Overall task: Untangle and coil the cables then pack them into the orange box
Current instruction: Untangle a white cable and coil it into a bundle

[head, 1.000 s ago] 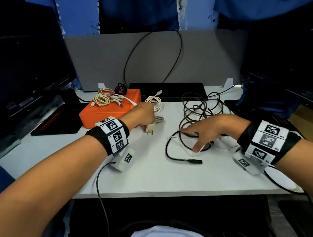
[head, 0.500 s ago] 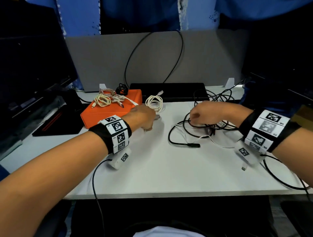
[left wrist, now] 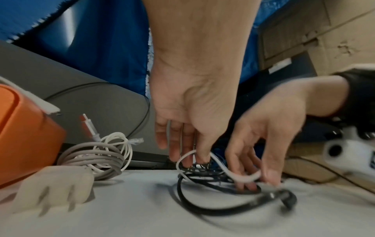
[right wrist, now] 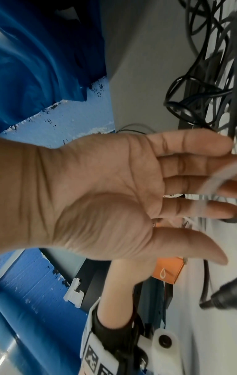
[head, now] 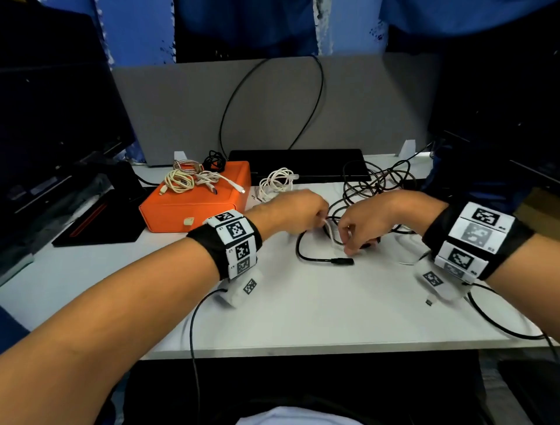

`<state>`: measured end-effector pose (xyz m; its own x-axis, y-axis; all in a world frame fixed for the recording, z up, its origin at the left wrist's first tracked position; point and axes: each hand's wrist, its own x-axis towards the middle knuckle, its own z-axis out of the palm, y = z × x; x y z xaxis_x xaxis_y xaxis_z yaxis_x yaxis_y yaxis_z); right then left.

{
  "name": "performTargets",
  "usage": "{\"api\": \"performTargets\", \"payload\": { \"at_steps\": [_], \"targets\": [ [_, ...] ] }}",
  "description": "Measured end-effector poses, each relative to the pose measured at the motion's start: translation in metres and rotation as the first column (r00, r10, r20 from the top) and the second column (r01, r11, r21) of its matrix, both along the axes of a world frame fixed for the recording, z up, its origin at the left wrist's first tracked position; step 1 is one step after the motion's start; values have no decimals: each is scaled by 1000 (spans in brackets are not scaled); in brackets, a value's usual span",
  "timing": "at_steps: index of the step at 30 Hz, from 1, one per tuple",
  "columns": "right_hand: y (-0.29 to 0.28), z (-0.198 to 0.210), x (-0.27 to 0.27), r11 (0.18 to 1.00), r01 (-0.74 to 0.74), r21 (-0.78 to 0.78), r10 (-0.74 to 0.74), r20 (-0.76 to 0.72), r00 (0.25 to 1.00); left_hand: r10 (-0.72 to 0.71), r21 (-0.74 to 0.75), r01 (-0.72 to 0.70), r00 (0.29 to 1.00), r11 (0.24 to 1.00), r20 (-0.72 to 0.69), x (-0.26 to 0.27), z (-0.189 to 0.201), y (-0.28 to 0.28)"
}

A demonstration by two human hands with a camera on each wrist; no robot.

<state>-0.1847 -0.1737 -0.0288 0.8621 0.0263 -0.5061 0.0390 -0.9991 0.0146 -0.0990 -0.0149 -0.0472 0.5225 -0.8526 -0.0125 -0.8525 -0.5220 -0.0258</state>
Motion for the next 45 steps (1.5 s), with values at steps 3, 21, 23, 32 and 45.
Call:
{"api": "performTargets", "payload": {
  "at_steps": [3,21,23,32,45],
  "targets": [
    [-6,0,-3,999,-25,-33,26,29,999,14,-217,-33,996,976,-92,8,9,3],
    [-60,93,-14,923,82,376,-297,561,773,-252,-826,-199,892,527,-376,23,96,39],
    [-41,90,-19,855,-22,518,-279,496,822,-298,-805,-188,862,563,-410,16,95,34],
    [13,108,-15,593,-325,737,-525,660,537,-369,-904,-135,880,406,-297,7,111,24],
    [-1,95,18,964,251,94,-257,589,766,421,-96,-425,905,900,-59,100,19,-2]
  ]
}}
